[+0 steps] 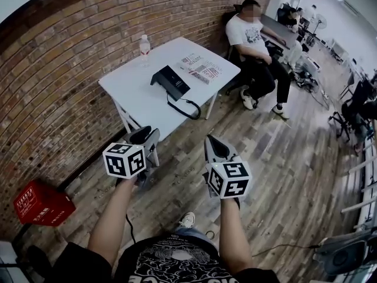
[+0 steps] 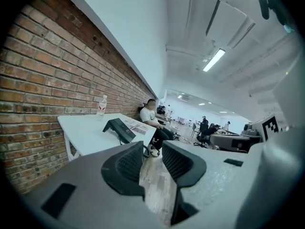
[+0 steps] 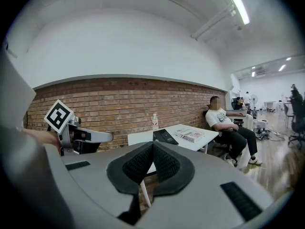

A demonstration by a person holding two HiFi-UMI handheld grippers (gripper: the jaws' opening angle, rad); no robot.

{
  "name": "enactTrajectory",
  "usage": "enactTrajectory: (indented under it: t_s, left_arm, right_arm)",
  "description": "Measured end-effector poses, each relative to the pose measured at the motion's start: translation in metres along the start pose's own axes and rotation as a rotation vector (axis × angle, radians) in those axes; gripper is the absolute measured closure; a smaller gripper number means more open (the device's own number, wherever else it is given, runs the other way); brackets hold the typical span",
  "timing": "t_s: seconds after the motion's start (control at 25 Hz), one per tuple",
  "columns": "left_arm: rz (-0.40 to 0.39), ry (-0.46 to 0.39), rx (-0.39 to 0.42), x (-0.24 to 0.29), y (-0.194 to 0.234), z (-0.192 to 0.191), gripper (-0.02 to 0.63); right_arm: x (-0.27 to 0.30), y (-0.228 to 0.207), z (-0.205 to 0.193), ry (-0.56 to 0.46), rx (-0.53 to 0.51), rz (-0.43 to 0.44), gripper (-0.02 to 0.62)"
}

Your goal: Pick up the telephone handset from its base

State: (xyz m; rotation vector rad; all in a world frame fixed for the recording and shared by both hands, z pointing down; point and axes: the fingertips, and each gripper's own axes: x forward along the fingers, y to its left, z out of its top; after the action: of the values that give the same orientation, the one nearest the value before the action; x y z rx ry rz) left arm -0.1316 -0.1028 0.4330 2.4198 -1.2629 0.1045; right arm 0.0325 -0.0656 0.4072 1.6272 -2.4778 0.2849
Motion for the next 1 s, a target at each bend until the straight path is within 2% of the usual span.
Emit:
enactTrajectory:
  t_s: [0.48,1.0]
  left_arm:
    - [0.089,-0.007,-0.025,0.068,-0.006,0.015,0.447]
    - [0.132,-0.003,-0.049,0.094,-0.007,0.018,0.414]
  right_arm:
    - [0.045,-0.059,0.019,-0.005,-0.006,0.12,0.595]
    - [0.064,-0.079,0.029,-0.018,-0.019,0.195,0.595]
